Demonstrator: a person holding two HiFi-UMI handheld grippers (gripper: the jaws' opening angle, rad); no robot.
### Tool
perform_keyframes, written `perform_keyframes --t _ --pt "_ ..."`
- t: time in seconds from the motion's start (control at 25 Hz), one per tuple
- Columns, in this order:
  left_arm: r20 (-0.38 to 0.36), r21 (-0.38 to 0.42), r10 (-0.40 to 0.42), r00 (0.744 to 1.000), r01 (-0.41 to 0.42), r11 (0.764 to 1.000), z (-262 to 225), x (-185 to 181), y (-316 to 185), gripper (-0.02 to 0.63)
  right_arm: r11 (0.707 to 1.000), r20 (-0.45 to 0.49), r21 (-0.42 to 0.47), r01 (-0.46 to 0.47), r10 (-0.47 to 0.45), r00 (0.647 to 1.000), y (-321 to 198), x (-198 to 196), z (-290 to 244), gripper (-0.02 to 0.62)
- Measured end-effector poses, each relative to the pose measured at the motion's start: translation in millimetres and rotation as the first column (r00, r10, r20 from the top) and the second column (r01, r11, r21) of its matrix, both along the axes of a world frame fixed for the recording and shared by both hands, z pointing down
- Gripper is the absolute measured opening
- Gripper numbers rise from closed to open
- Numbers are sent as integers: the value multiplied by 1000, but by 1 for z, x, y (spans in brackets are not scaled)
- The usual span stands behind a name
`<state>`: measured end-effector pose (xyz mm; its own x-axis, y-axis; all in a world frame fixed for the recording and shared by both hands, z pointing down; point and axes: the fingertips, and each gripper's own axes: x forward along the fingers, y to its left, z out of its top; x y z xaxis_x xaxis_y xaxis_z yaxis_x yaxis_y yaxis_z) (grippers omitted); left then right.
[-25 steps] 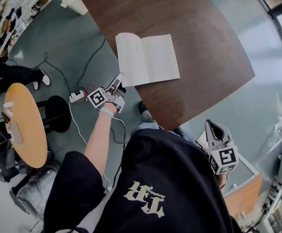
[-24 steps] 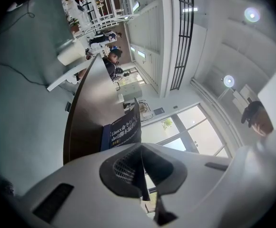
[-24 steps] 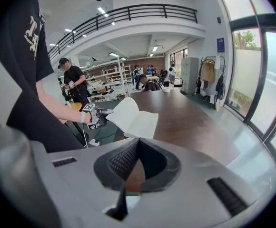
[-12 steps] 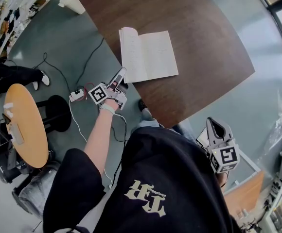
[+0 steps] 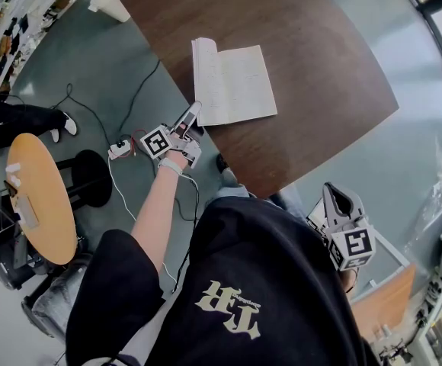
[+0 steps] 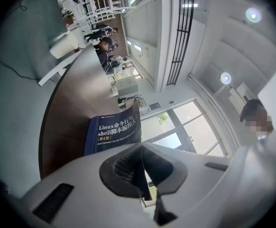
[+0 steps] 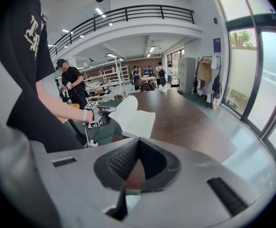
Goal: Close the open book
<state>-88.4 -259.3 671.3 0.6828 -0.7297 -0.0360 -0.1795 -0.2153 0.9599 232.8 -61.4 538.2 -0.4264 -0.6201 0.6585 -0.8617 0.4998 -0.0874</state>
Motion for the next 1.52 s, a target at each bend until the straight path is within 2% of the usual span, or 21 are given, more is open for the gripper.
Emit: perform_keyframes --t 0.76,1.16,1.52 --pt "-10 -8 109 994 -109 994 1 50 -17 11 996 -6 -13 -90 90 996 12 21 5 -12" --pt "8 -13 197 980 -197 980 4 77 -26 11 992 -3 -11 -127 127 992 16 24 6 -12" --pt "17 -29 264 964 -263 964 10 94 -31 11 980 11 -17 -197 197 980 31 24 10 -12"
